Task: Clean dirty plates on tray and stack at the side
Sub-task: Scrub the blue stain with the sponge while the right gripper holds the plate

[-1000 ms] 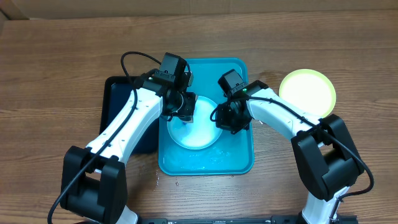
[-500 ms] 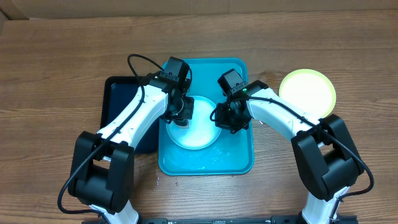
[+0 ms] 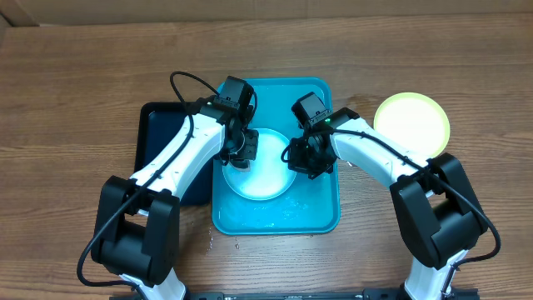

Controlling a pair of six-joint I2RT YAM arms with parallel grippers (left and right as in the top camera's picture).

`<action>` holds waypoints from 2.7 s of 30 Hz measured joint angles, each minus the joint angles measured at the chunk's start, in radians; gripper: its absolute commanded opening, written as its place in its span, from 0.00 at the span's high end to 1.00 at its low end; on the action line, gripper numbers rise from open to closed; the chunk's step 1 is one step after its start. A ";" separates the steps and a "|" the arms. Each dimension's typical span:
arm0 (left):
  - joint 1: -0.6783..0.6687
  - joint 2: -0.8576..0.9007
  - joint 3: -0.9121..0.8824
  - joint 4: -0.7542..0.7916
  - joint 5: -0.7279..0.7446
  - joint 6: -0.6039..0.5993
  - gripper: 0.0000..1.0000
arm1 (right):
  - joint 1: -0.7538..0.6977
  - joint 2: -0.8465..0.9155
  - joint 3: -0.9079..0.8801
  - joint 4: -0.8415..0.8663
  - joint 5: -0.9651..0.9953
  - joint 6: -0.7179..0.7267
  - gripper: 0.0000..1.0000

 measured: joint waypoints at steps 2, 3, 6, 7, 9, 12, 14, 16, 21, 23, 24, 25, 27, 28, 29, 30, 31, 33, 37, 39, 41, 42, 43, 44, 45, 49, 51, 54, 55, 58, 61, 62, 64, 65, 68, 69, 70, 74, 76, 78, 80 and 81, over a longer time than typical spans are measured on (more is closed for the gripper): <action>0.000 0.000 0.000 0.000 0.000 0.000 0.95 | 0.000 0.000 0.000 0.000 0.000 0.000 0.96; 0.000 0.000 0.000 0.000 0.000 0.000 0.96 | 0.000 0.000 0.000 0.000 0.000 0.000 0.96; 0.000 0.000 0.000 0.000 0.000 0.000 0.96 | 0.000 0.000 0.000 0.000 0.000 0.000 0.96; 0.000 0.000 0.000 0.000 0.000 0.000 0.96 | 0.000 0.000 0.000 0.000 0.000 0.000 0.96; 0.000 0.000 0.000 0.000 -0.001 0.000 0.96 | 0.000 0.000 0.000 0.002 0.000 0.000 0.96; 0.000 0.000 -0.008 0.010 -0.007 0.000 0.95 | 0.000 0.000 0.000 0.005 0.000 0.000 0.96; 0.000 0.000 -0.024 0.022 -0.009 0.000 0.96 | 0.000 0.000 0.000 0.006 0.000 0.000 0.96; 0.000 0.000 -0.047 0.042 -0.011 0.000 0.95 | 0.000 0.000 0.000 0.008 0.000 0.000 0.96; 0.000 0.000 -0.111 0.107 -0.015 0.000 0.96 | 0.000 0.000 0.000 0.012 0.000 0.000 0.96; 0.000 0.000 -0.134 0.126 -0.015 0.000 0.96 | 0.000 0.000 0.000 0.012 0.000 0.000 0.96; 0.000 0.000 -0.142 0.135 -0.015 0.000 0.96 | 0.000 0.000 0.000 0.012 0.000 0.000 0.96; 0.000 0.000 -0.150 0.142 -0.015 0.000 0.96 | 0.000 0.000 0.000 0.011 0.000 -0.001 0.96; 0.000 0.000 -0.154 0.150 -0.015 0.000 0.96 | 0.000 0.000 0.000 0.012 0.000 0.000 0.96; 0.000 0.000 -0.155 0.151 -0.015 0.000 0.96 | 0.000 0.000 0.000 0.012 0.000 0.000 0.96; 0.000 0.000 -0.156 0.151 -0.015 0.000 0.96 | 0.000 0.000 0.000 0.012 0.000 0.000 0.96; 0.000 0.000 -0.156 0.151 -0.015 0.000 0.96 | 0.000 0.000 0.000 0.012 0.000 0.000 0.96; 0.000 0.000 -0.156 0.151 -0.015 0.000 0.96 | 0.000 0.000 0.000 0.012 -0.001 0.000 0.96; 0.000 0.000 -0.156 0.150 -0.015 -0.001 0.96 | 0.000 0.000 0.000 0.012 0.000 0.000 0.96; 0.000 0.001 -0.156 0.146 -0.015 -0.005 0.96 | 0.000 0.000 0.000 0.013 -0.001 0.000 0.96; 0.000 0.009 -0.156 0.148 -0.014 -0.011 0.96 | 0.000 0.000 0.000 0.013 0.000 0.000 0.96; 0.000 0.023 -0.155 0.151 -0.014 -0.012 0.96 | 0.000 0.000 0.000 0.013 0.000 0.000 0.96; 0.000 0.031 -0.150 0.150 -0.012 -0.012 0.96 | 0.000 0.000 0.000 0.014 0.000 0.000 0.96; 0.000 0.033 -0.148 0.148 -0.011 -0.012 0.96 | 0.000 0.000 0.000 0.014 0.000 0.000 0.96; 0.000 0.035 -0.146 0.146 -0.010 -0.012 0.96 | 0.000 0.000 0.000 0.014 0.000 0.000 0.96; 0.000 0.037 -0.143 0.142 -0.010 -0.012 0.96 | 0.000 0.000 0.000 0.014 0.000 0.000 0.96; 0.002 0.045 -0.129 0.124 0.009 -0.010 0.96 | 0.000 0.000 0.000 0.015 0.001 0.000 0.96; 0.010 0.047 -0.128 0.124 0.040 -0.005 0.96 | 0.000 0.000 0.000 0.016 0.005 0.000 0.96; 0.021 0.052 -0.128 0.132 0.119 0.009 0.96 | -0.001 0.000 0.000 0.014 0.014 0.000 0.96; 0.021 0.055 -0.128 0.141 0.154 0.011 0.96 | -0.001 0.000 0.000 0.014 0.016 0.000 0.96; 0.020 0.071 -0.126 0.174 0.273 0.015 0.96 | -0.001 0.000 0.000 0.014 0.018 0.000 0.96; 0.026 0.092 -0.086 0.125 0.356 0.016 0.96 | 0.000 0.000 0.000 0.013 0.018 0.000 0.96; 0.029 0.097 -0.063 0.099 0.375 0.016 0.96 | 0.000 0.000 0.000 0.014 0.018 -0.001 0.96; 0.039 0.100 0.001 0.037 0.404 0.019 0.96 | 0.000 0.000 0.000 0.014 0.016 0.000 0.96; 0.042 0.100 0.038 0.009 0.414 0.024 0.96 | 0.000 0.000 0.000 0.014 0.016 0.000 0.96; 0.055 0.097 0.166 -0.065 0.425 0.045 0.96 | 0.000 0.000 0.000 0.013 0.015 0.000 0.96; 0.056 0.091 0.203 -0.089 0.419 0.048 0.96 | 0.000 0.000 0.000 0.013 0.015 0.000 0.96; 0.056 0.083 0.232 -0.112 0.409 0.053 0.96 | 0.000 0.000 0.000 0.014 0.015 0.000 0.96; 0.053 0.039 0.275 -0.168 0.342 0.061 0.96 | 0.000 0.000 0.000 0.015 0.015 0.000 0.96; 0.050 0.031 0.277 -0.192 0.293 0.062 0.96 | 0.000 0.000 0.000 0.016 0.015 0.000 0.96; 0.046 0.032 0.267 -0.198 0.237 0.062 0.96 | 0.000 0.000 -0.001 0.017 0.015 0.000 0.96; 0.041 0.032 0.245 -0.194 0.188 0.061 0.96 | 0.000 0.000 -0.002 0.018 0.015 0.000 0.96; 0.038 0.033 0.224 -0.184 0.159 0.061 0.96 | 0.000 0.000 -0.002 0.018 0.015 -0.001 0.96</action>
